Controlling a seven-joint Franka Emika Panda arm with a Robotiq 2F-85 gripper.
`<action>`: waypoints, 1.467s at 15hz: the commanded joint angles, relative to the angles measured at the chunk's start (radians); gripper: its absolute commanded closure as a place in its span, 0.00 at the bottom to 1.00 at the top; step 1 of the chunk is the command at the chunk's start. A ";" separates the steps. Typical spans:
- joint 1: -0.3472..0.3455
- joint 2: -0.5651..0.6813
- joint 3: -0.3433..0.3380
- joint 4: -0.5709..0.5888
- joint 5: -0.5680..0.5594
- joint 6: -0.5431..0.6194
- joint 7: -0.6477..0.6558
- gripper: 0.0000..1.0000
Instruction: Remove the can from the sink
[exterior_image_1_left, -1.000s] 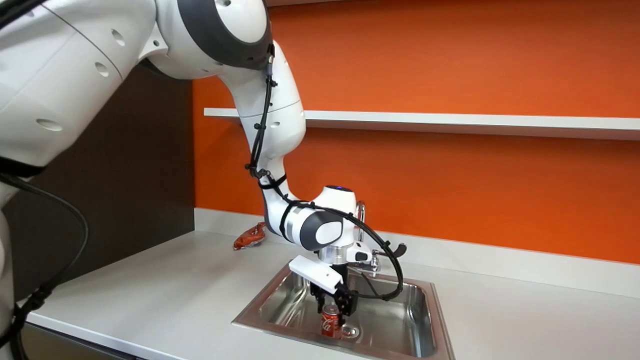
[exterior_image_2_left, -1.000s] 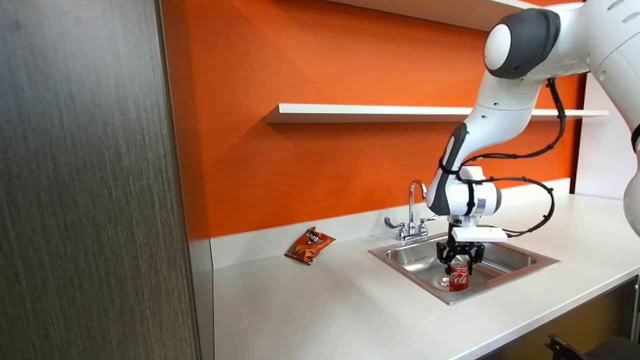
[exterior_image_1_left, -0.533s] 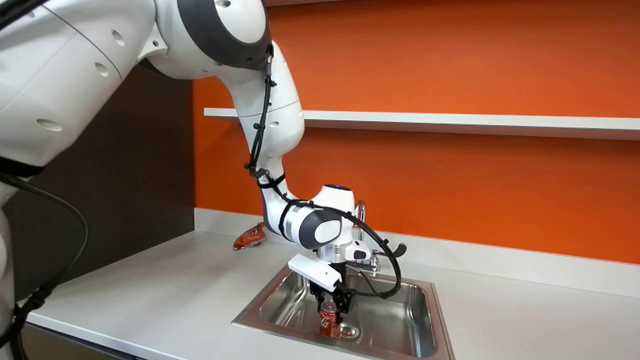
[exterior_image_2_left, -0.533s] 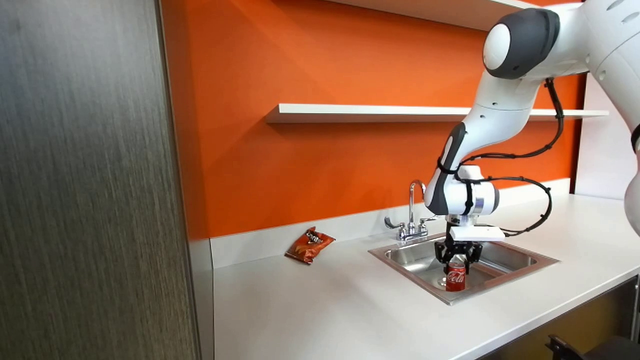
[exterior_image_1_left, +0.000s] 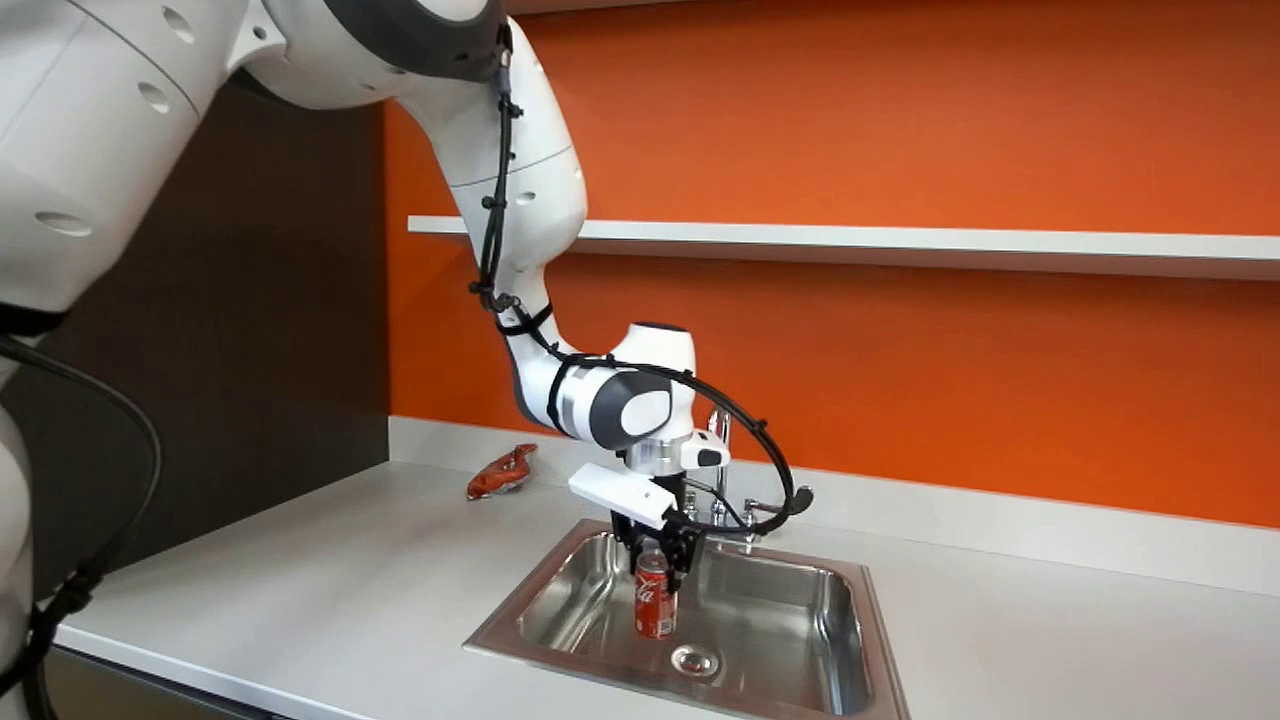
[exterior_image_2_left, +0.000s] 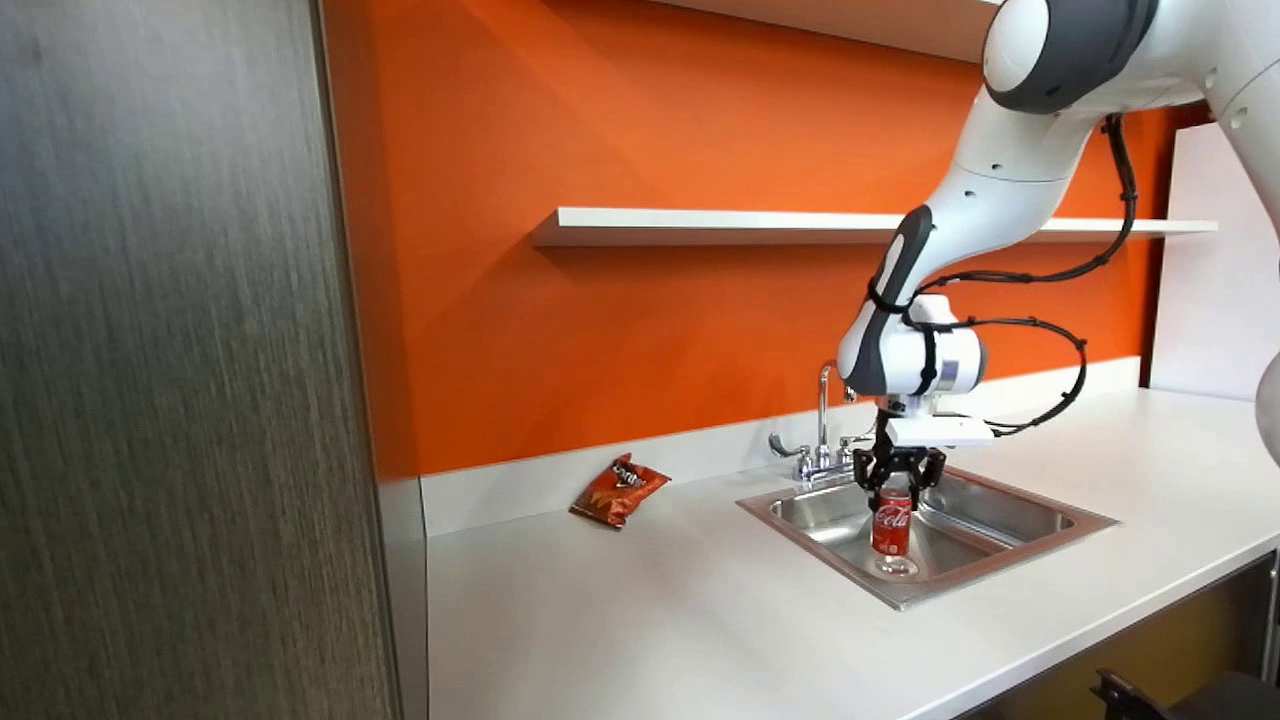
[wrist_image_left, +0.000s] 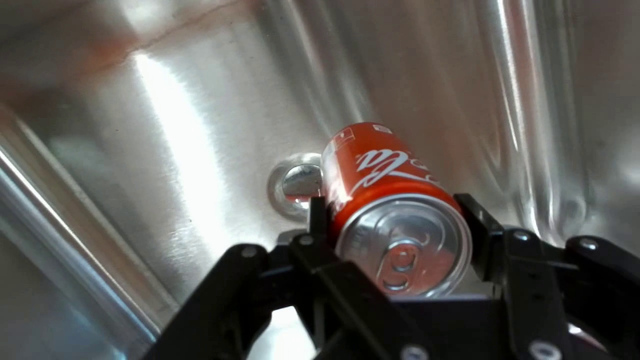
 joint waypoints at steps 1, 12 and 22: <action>0.022 -0.125 -0.002 -0.077 -0.031 -0.060 0.019 0.61; 0.111 -0.400 0.027 -0.231 -0.023 -0.198 -0.018 0.61; 0.245 -0.435 0.091 -0.309 -0.041 -0.243 -0.027 0.61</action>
